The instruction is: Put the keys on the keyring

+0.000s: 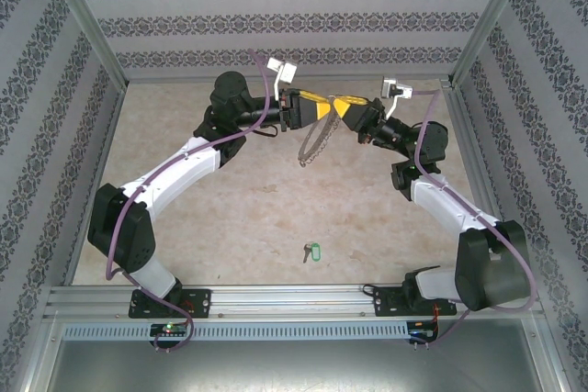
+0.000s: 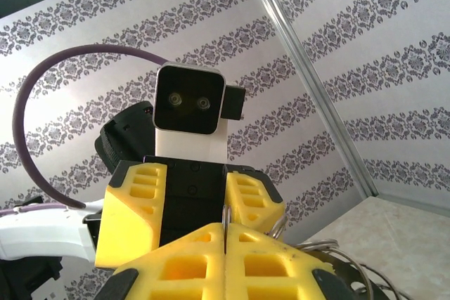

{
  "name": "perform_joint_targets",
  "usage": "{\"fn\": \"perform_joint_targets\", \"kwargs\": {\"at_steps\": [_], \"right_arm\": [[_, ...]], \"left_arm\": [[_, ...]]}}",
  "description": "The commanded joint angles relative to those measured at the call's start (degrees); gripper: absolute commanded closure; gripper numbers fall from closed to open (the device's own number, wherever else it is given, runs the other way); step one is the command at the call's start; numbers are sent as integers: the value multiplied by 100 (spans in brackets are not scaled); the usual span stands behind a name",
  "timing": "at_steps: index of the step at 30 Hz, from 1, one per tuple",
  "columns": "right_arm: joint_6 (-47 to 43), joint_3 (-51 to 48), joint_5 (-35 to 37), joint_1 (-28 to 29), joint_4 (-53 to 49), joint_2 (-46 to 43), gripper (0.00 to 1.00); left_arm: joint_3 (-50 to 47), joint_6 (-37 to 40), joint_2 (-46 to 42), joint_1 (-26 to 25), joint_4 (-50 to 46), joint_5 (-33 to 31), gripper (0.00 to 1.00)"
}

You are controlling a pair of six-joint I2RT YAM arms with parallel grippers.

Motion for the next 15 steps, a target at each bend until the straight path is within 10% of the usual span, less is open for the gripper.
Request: {"fn": "perform_joint_targets", "kwargs": {"at_steps": [1,15], "right_arm": [[2,140,84,55,413,34,100],[-2,83,6,80,392,61,100]], "left_arm": [[236,-37,94,-99,452,91,65],[271,38,122,-136,450,-95,99]]}}
